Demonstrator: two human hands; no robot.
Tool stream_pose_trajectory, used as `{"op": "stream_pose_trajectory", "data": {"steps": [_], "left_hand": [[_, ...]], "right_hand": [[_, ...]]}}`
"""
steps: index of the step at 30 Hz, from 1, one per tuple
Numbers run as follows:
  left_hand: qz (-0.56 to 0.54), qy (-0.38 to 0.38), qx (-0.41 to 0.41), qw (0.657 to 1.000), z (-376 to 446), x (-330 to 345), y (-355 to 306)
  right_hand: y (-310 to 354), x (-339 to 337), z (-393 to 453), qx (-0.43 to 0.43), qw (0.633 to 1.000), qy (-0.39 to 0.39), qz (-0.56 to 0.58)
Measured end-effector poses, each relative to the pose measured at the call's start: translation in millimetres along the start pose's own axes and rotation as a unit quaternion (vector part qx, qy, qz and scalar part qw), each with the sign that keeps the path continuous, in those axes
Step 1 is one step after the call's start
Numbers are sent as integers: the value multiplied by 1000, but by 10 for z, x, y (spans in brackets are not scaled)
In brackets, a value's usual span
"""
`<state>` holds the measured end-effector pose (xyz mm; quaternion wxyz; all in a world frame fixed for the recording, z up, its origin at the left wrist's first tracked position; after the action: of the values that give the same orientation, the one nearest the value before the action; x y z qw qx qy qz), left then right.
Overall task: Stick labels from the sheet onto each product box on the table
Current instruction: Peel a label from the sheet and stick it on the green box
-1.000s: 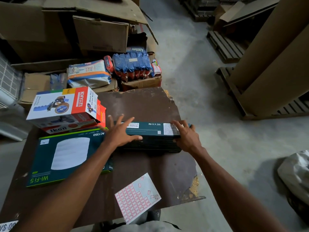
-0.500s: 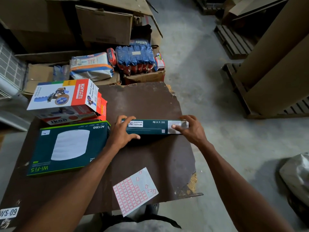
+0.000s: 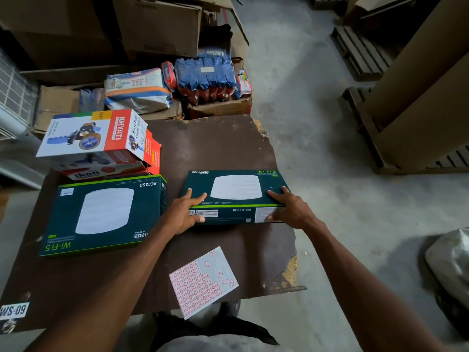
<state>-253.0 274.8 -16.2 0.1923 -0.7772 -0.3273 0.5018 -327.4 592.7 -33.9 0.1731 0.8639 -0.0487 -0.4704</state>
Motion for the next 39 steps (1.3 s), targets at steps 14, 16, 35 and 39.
{"op": "stream_pose_trajectory", "data": {"steps": [14,16,35,39], "left_hand": [[-19,-69,-24,997,152,632,362],[-12,-71,-26,997,174,668,378],[-139,-108,-41,984,541,671,469],[-143,-110,-42,983,581,671,460]], "right_hand": [[-321,697,214,17,996,-86,24],[-349,715,270,15,996,-78,47],[-812,495,991,56,968,-115,217],[-877,495,1066,37,961,-114,250]]}}
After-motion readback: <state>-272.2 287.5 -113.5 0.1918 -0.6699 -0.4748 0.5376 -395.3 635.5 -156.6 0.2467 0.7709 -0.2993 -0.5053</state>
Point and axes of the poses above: each hand's wrist, its own z-axis towards the middle knuckle, its own x-axis out of the palm, y = z × x, the point moved 9 cm from there along z, towards the middle knuckle, and after that the axes turned 8 degrees about -z, right-handed, at the moved point
